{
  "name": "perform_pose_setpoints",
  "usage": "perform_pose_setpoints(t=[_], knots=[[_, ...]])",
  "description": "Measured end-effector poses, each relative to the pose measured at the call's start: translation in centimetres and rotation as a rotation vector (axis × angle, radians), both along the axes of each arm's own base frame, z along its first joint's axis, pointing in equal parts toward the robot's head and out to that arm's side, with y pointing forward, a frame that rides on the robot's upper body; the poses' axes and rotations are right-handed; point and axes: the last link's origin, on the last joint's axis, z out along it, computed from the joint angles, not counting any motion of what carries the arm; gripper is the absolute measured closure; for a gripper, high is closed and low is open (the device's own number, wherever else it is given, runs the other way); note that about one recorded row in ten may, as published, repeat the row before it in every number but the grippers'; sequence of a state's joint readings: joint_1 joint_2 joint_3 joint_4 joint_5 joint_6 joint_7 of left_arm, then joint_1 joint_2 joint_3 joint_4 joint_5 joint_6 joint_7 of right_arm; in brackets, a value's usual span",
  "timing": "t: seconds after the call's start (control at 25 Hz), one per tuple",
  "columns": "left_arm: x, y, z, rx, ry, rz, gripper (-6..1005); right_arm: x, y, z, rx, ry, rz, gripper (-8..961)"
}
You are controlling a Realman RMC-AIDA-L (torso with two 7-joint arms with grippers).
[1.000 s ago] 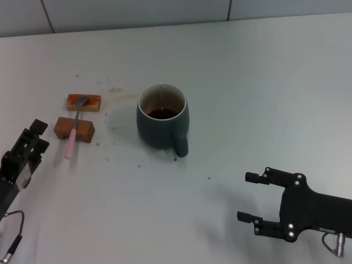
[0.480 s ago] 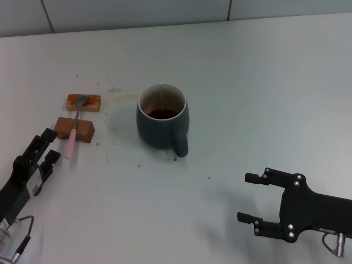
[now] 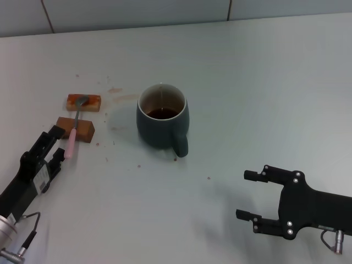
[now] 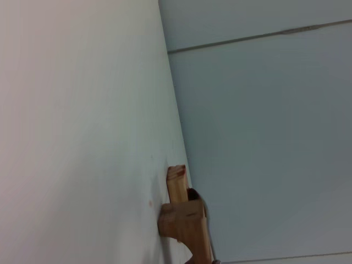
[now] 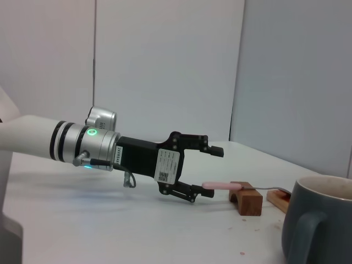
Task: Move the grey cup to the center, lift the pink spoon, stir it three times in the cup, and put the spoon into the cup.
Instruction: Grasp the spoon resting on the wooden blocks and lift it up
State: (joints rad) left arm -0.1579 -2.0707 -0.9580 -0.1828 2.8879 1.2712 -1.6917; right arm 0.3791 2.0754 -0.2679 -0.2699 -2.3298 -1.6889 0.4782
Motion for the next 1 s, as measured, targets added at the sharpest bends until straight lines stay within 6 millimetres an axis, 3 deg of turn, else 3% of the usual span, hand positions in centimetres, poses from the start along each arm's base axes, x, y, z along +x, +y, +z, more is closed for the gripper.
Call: perform_pose_setpoints(t=[1.0], knots=[[1.0, 1.7, -0.9, -0.057, -0.031, -0.003, 199, -0.2, 0.4, 0.1, 0.002, 0.005, -0.002, 220]])
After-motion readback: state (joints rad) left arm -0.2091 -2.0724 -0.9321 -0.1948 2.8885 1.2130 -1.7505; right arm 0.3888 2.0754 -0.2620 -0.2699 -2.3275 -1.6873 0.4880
